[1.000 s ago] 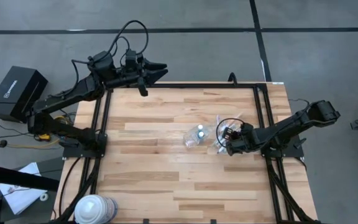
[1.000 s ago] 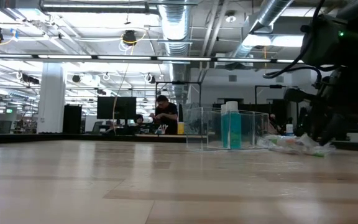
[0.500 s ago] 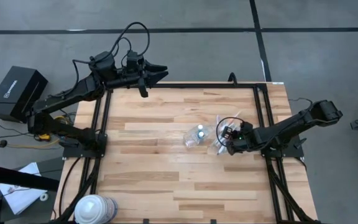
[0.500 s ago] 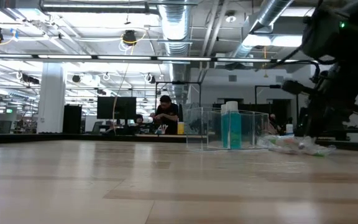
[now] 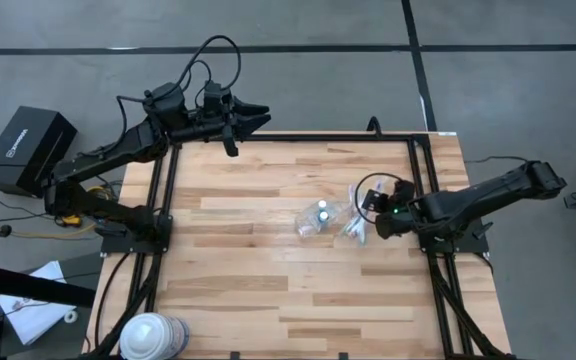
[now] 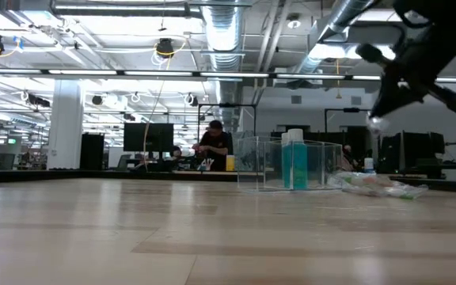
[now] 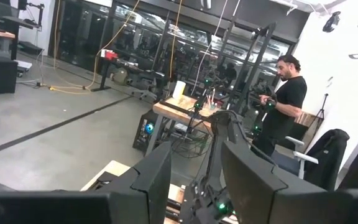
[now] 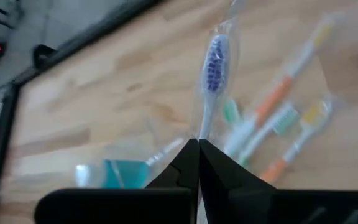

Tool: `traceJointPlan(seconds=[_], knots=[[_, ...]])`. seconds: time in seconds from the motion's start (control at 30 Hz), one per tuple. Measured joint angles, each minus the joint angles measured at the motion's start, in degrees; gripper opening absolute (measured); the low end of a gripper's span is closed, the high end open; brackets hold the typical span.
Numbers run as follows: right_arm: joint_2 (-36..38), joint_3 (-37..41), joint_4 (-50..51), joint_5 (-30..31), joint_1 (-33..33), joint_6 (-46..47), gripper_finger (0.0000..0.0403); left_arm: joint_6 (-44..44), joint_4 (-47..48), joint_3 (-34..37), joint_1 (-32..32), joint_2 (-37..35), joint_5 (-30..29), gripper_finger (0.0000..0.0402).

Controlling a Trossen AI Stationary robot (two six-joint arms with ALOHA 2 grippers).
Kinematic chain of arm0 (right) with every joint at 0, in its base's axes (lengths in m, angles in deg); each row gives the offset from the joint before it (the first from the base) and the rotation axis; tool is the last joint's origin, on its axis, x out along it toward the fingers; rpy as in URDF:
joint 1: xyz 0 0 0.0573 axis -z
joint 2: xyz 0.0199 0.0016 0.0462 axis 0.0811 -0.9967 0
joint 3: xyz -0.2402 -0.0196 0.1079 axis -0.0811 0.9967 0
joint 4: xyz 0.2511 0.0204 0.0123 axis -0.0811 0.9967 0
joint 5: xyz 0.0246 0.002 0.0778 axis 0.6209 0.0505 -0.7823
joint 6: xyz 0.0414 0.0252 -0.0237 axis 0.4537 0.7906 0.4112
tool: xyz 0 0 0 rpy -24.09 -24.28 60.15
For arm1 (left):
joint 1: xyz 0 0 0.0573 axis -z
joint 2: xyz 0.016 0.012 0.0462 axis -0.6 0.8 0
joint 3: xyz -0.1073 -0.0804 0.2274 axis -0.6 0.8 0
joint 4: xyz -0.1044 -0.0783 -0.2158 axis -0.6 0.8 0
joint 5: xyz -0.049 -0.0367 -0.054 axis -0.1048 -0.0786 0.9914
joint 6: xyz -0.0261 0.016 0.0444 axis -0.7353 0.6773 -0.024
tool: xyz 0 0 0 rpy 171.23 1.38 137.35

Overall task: Pick & Place toothbrushing station
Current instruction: Put the purple toothbrush into the transparent organizer

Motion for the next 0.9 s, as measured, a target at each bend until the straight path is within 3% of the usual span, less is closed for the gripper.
traceJointPlan(seconds=[0.27,0.43,0.67,0.9], knots=[[3.4,-5.2,0.9,8.6,3.1,-12.3,0.0,0.1,0.0,0.0,0.0,0.0,0.0,0.0136],[3.6,-9.1,-0.1,9.5,7.6,-24.4,0.0,0.2,0.0,0.0,0.0,0.0,0.0,0.0136],[2.4,-9.8,-13.5,10.3,13.1,-43.0,0.0,0.2,0.0,0.0,0.0,0.0,0.0,0.0136],[-1.1,-9.8,-22.8,9.2,17.2,-53.6,0.0,0.6,0.1,0.0,0.0,0.0,0.1,0.0136]])
